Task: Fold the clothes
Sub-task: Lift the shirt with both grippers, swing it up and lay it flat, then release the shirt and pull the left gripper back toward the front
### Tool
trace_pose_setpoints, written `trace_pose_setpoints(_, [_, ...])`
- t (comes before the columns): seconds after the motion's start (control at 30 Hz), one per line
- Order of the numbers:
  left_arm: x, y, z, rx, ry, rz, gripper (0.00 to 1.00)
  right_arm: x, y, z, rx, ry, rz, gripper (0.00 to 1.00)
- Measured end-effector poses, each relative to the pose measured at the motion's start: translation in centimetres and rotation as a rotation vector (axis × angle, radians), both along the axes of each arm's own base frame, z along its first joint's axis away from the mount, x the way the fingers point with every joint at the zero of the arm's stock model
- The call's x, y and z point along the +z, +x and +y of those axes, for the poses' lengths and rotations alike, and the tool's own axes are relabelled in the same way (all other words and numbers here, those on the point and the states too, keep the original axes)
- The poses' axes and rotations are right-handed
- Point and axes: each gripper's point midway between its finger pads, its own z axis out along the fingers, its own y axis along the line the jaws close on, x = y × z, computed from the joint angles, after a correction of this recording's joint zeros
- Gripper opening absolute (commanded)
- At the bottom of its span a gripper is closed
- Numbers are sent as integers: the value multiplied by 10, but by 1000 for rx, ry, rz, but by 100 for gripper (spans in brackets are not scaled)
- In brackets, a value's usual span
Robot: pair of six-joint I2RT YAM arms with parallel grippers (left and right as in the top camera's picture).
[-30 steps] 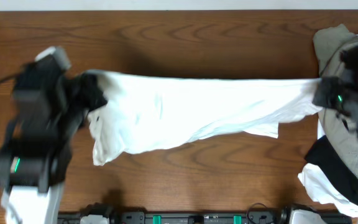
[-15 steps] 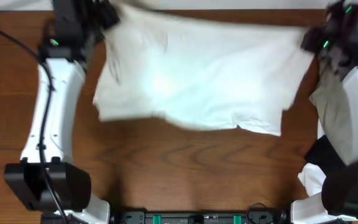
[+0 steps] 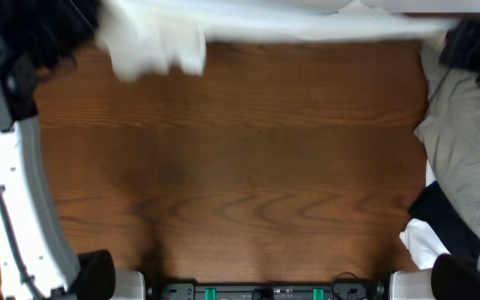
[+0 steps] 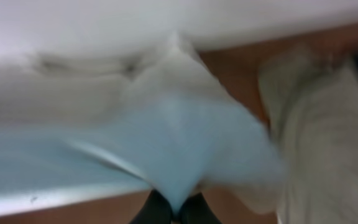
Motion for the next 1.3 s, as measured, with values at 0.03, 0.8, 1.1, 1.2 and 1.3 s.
trace_pose_setpoints(0.03, [-30, -10, -4, -17, -5, 128, 6, -19, -6, -2, -3, -4, 76, 1])
trace_pose_setpoints(0.8, [-347, -163, -28, -190, 76, 1212, 15, -293, -139, -14, -8, -64, 888, 22])
trace_pose_setpoints(1.1, [-352, -170, -28, -201, 80, 1229, 31, -293, -141, -15, -10, -67, 895, 26])
trace_pose_setpoints(1.2, [-351, -170, -28, -202, 81, 1230, 31, -293, -141, -15, -11, -68, 895, 27])
trace_pose_setpoints(1.3, [-350, -173, -28, -203, 79, 1245, 31, -293, -141, -15, -11, -69, 894, 27])
